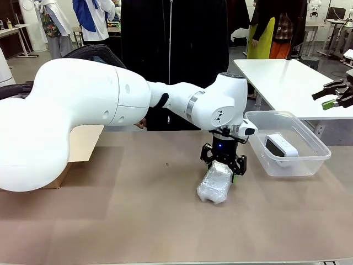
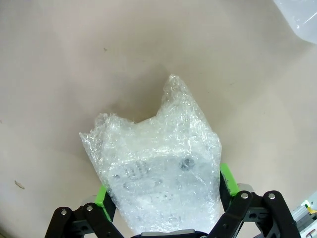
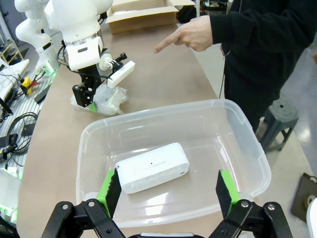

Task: Separate and place wrapped and unwrapped clocks.
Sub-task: Pick up the Digital clock indicated by the person.

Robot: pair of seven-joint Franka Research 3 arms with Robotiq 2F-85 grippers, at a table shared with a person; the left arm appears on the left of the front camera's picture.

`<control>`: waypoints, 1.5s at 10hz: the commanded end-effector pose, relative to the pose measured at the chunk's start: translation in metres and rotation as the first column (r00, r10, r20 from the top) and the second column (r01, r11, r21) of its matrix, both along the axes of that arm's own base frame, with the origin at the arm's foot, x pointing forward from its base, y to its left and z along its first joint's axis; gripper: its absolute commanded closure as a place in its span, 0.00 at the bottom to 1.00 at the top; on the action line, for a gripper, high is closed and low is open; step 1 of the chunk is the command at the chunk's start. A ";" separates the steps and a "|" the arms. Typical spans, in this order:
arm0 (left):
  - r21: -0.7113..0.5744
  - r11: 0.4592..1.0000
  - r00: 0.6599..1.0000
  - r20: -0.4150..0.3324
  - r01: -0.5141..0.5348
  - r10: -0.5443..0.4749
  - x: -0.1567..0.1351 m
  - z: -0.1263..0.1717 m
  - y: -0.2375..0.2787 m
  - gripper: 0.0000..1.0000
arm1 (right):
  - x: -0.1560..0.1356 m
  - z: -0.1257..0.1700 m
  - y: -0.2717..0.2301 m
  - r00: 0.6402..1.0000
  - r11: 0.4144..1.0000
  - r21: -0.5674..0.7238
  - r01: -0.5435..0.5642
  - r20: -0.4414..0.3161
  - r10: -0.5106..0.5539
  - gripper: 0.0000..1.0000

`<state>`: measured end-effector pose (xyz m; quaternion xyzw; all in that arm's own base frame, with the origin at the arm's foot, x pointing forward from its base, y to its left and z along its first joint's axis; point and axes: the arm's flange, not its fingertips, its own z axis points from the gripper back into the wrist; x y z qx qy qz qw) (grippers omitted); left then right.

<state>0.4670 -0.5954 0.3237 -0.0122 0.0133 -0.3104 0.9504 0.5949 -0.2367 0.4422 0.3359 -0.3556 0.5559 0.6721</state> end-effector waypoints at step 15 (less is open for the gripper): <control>0.016 0.968 0.968 -0.003 0.250 -0.250 -0.003 0.028 0.023 0.96 | 0.000 -0.001 0.002 1.000 1.000 0.008 -0.002 0.001 0.002 0.00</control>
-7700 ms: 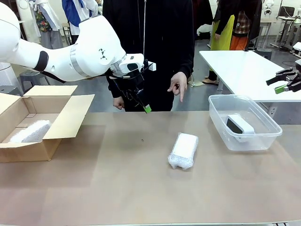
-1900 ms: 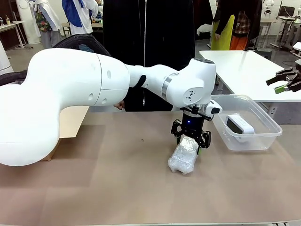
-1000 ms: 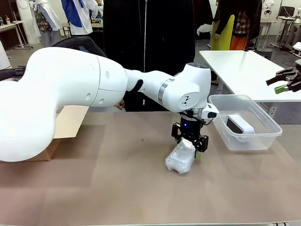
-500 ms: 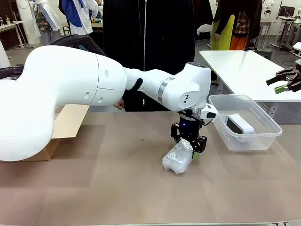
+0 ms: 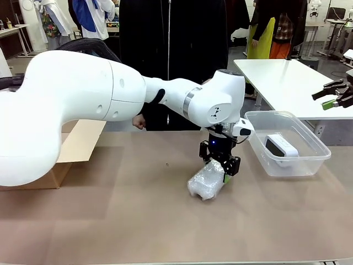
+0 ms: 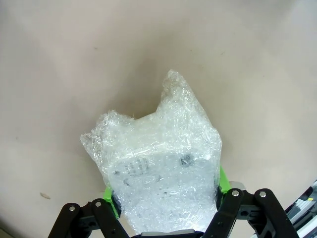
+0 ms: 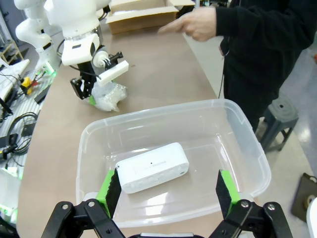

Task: Separate and place wrapped and unwrapped clocks.
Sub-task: Pick up the Digital clock indicated by the person.

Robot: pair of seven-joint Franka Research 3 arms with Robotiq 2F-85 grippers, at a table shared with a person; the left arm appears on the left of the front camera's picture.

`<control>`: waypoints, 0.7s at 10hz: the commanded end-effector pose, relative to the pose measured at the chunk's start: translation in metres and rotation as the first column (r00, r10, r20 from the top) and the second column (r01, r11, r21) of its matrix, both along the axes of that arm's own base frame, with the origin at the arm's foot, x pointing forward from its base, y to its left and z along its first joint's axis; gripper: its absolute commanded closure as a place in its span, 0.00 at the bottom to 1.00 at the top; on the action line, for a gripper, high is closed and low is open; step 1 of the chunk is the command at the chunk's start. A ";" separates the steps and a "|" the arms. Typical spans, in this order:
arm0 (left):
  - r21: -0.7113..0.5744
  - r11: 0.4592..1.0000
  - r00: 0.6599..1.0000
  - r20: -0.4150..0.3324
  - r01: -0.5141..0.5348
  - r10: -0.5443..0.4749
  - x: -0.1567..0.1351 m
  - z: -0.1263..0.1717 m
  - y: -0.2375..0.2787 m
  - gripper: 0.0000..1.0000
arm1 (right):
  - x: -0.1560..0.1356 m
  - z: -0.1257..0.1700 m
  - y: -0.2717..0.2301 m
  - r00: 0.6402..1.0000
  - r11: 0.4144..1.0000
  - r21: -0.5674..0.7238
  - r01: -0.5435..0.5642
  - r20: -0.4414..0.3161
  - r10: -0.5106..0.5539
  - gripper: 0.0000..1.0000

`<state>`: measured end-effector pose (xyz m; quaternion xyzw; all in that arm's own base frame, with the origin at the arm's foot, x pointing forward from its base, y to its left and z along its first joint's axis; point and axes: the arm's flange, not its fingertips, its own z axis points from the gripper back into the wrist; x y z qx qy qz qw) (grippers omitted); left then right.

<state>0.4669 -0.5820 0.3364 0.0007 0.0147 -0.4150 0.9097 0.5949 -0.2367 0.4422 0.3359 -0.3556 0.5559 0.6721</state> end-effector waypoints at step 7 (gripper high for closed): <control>0.036 0.998 0.991 0.117 0.056 -0.060 0.007 0.112 0.034 0.35 | 0.000 -0.001 0.002 1.000 1.000 0.008 -0.002 0.001 0.002 0.00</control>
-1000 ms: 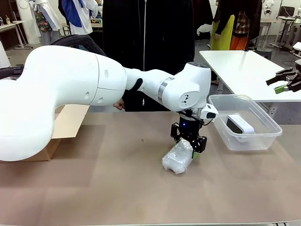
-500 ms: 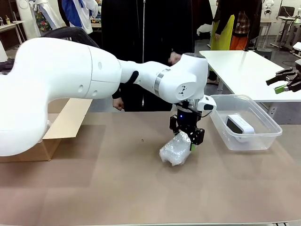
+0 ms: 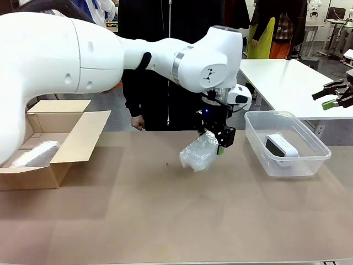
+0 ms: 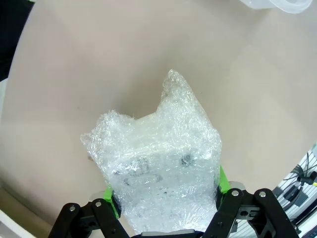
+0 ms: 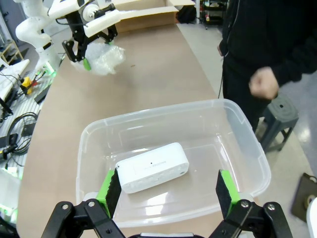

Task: Separate and place wrapped and unwrapped clocks.
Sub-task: Pick up the Digital clock indicated by the person.

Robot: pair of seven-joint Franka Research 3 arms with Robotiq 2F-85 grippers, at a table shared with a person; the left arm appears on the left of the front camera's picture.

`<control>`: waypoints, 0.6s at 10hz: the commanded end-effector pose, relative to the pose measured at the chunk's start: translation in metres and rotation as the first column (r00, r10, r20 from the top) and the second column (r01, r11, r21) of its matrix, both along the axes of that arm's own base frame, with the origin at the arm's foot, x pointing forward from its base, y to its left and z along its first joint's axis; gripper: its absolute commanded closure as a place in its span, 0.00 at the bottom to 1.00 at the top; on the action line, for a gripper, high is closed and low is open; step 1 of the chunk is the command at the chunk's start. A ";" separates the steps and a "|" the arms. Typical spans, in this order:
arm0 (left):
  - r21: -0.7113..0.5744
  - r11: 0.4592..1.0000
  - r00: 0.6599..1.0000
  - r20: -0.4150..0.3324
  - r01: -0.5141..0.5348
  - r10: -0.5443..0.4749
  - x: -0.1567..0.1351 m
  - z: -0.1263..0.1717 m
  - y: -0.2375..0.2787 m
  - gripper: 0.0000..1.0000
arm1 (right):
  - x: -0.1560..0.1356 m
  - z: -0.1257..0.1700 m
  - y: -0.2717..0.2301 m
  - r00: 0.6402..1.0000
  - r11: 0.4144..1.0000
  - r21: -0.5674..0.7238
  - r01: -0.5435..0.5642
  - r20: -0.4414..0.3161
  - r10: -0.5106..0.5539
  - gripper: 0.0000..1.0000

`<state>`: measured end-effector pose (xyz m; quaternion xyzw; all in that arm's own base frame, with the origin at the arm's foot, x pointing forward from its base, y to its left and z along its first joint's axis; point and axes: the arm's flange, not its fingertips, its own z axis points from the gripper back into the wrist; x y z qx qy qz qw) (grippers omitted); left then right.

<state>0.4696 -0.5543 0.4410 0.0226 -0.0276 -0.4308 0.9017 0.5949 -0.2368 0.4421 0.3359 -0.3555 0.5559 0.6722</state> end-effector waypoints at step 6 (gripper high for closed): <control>0.021 0.999 0.999 0.022 0.049 -0.050 0.020 0.028 0.011 0.92 | 0.000 -0.001 0.002 1.000 1.000 0.008 -0.002 0.001 0.002 0.00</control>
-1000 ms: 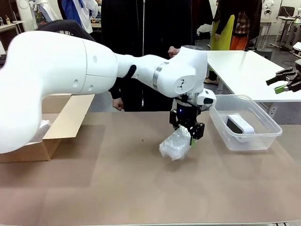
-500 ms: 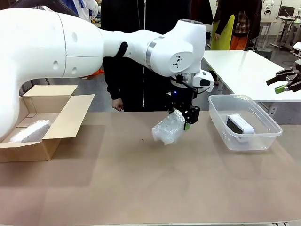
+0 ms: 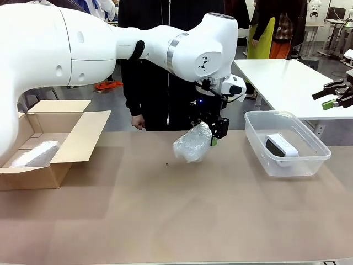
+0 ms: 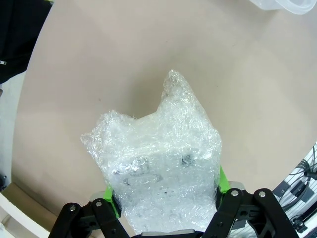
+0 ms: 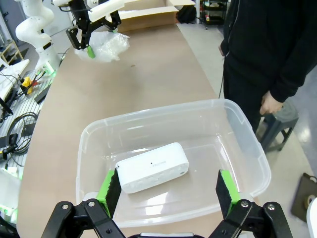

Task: Separate and place wrapped and unwrapped clocks.
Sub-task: Pick up the Digital clock indicated by the person, then if the picked Digital clock is wrapped, place it in the Package Box ; if not, place it in the Organizing box.

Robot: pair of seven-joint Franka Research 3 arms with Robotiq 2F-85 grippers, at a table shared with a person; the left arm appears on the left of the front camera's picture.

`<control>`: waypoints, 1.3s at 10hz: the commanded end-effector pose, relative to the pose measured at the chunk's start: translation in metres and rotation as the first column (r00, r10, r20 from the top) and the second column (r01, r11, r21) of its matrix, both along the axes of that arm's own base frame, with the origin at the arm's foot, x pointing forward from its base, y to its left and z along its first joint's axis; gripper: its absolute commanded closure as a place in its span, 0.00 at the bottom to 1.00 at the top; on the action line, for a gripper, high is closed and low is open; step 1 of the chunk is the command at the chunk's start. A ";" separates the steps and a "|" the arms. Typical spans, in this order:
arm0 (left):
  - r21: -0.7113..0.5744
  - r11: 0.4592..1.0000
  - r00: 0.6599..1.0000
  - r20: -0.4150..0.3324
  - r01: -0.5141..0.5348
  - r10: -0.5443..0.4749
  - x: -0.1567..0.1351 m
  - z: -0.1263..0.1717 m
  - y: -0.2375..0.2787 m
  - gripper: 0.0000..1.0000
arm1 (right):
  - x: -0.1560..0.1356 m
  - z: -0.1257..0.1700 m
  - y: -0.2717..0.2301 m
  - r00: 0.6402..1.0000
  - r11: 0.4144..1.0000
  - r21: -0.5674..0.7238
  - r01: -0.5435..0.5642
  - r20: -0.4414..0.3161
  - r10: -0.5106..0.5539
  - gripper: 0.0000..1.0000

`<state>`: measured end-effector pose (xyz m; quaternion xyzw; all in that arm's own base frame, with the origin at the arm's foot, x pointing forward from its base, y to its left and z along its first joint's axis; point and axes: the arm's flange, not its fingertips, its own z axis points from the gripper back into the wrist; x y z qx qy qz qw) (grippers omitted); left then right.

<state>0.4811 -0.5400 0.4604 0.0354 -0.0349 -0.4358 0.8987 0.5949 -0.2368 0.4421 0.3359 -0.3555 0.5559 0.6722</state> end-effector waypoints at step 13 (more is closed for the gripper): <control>0.000 1.000 1.000 0.000 -0.010 0.010 -0.002 0.000 -0.001 1.00 | 0.000 -0.001 0.002 1.000 1.000 0.008 -0.002 0.001 0.002 0.00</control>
